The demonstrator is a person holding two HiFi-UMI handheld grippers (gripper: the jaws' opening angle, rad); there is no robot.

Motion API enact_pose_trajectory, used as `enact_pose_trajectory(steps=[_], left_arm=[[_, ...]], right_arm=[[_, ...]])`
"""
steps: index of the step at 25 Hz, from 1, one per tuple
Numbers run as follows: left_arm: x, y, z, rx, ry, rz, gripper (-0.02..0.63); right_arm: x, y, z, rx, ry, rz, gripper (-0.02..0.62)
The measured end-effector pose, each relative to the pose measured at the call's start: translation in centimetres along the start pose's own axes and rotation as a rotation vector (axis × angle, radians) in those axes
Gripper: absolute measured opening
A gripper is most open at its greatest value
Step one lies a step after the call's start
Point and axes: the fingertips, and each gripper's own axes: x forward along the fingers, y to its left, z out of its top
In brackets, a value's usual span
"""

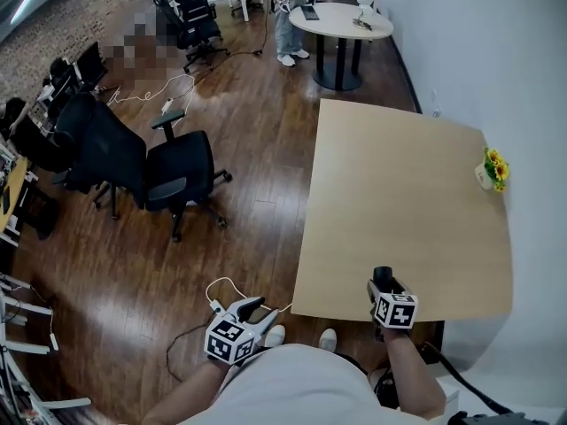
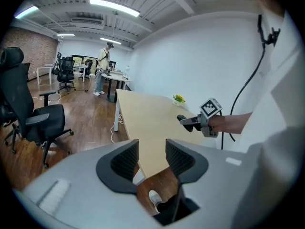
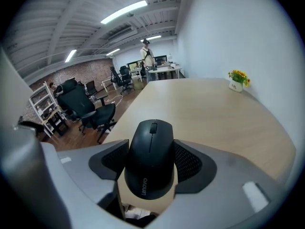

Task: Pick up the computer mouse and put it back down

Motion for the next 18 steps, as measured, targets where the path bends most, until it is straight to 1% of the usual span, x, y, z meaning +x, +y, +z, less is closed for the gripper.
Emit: enact_pose_trajectory(steps=[3, 5, 10, 14, 18], left_arm=[[0.5, -0.9, 0.3, 0.014, -0.005, -0.027, 0.160], [0.9, -1.4, 0.7, 0.037, -0.006, -0.049, 0.160], [1.8, -2.5, 1.7, 0.081, -0.009, -0.080, 0.161], [2.4, -2.8, 2.2, 0.109, 0.001, -0.089, 0.161], [2.6, -2.7, 2.2, 0.159, 0.019, -0.067, 0.160]], right_arm=[[-4.4, 1.0, 1.2, -0.031, -0.036, 0.025, 0.295], [-7.1, 1.6, 2.0, -0.042, -0.063, 0.035, 0.296], [-12.6, 2.3, 3.7, -0.056, -0.122, 0.033, 0.296], [-14.6, 2.4, 4.3, -0.068, -0.149, 0.020, 0.296], [-15.1, 2.0, 3.8, -0.048, -0.155, 0.013, 0.296]])
